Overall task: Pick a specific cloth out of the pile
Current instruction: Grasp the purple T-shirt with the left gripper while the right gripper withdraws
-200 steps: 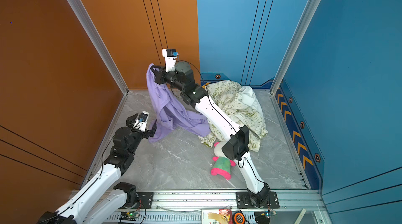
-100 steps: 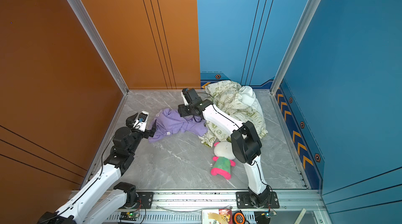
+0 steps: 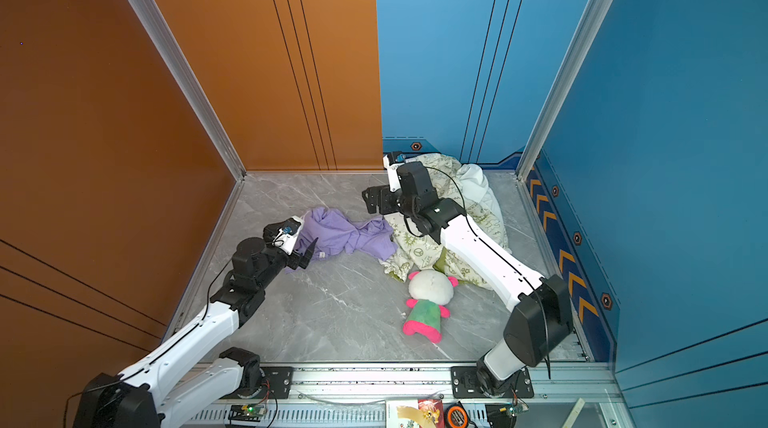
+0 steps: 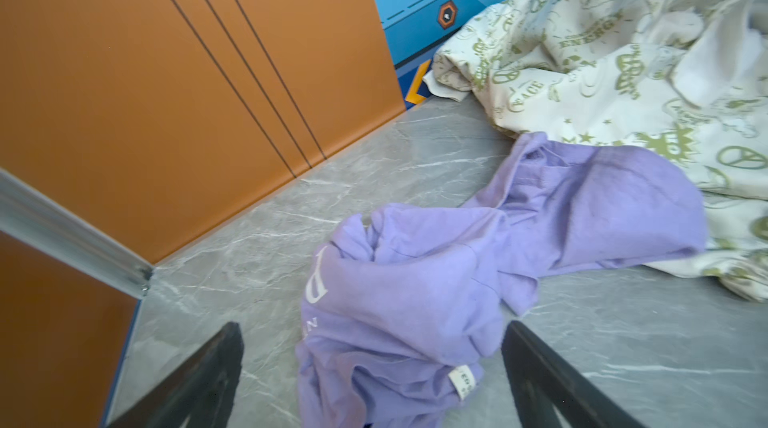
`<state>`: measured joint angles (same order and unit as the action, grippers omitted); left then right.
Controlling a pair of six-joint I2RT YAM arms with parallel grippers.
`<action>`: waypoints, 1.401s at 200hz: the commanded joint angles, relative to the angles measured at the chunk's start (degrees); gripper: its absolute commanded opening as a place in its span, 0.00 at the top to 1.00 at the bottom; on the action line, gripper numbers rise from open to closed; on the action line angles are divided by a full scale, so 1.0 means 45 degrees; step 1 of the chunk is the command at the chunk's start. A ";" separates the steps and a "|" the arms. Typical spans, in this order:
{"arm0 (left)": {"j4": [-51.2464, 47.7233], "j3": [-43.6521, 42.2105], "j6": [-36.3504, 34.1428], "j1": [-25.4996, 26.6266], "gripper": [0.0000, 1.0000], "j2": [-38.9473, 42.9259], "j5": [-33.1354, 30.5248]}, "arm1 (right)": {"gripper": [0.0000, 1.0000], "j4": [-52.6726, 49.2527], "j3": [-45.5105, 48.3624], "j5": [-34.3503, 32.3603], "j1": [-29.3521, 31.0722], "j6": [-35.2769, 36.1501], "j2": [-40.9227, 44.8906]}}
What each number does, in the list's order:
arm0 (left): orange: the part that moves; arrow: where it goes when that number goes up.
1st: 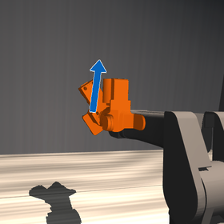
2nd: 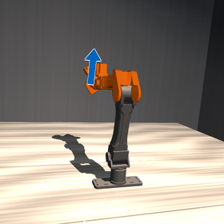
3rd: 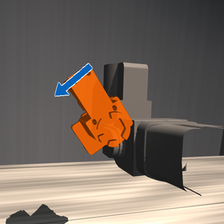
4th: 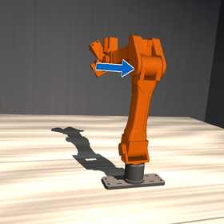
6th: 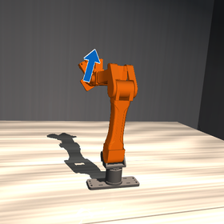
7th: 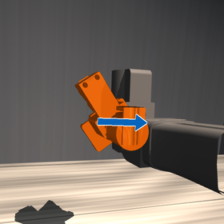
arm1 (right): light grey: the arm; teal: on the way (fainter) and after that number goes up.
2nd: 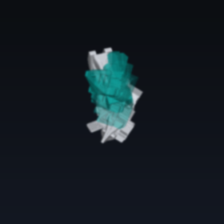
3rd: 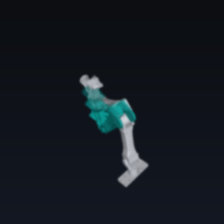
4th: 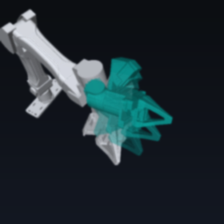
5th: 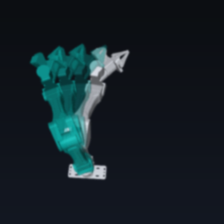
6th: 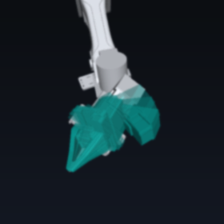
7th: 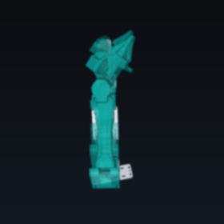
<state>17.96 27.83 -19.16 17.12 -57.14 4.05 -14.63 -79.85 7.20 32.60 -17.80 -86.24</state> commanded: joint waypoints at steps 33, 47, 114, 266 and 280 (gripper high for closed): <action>-0.1473 0.3562 0.2488 0.2540 0.02 -0.2758 0.0455 | 0.01 0.1107 0.3543 -0.0145 -0.1491 0.0731 0.3424; -0.2200 0.4778 0.3545 0.3192 0.00 -0.3929 -0.0035 | 0.00 0.1196 0.4319 -0.0093 -0.1997 0.0733 0.4245; -0.7145 1.1184 0.7070 0.5527 0.10 -0.9209 -0.2704 | 0.00 0.1399 0.6292 0.0224 -0.3518 0.0733 0.6547; -0.9362 1.3680 0.9974 0.5500 0.69 -1.3591 -0.4209 | 0.00 0.1622 0.7057 0.0530 -0.4150 0.0362 0.6971; -0.9361 1.3462 1.0004 0.5332 0.79 -1.3244 -0.4412 | 0.00 0.1674 0.7081 0.0528 -0.4162 0.0342 0.6971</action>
<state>-23.00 89.41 24.82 42.76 -118.74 -14.66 -8.38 -48.66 8.95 14.44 -15.44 -55.96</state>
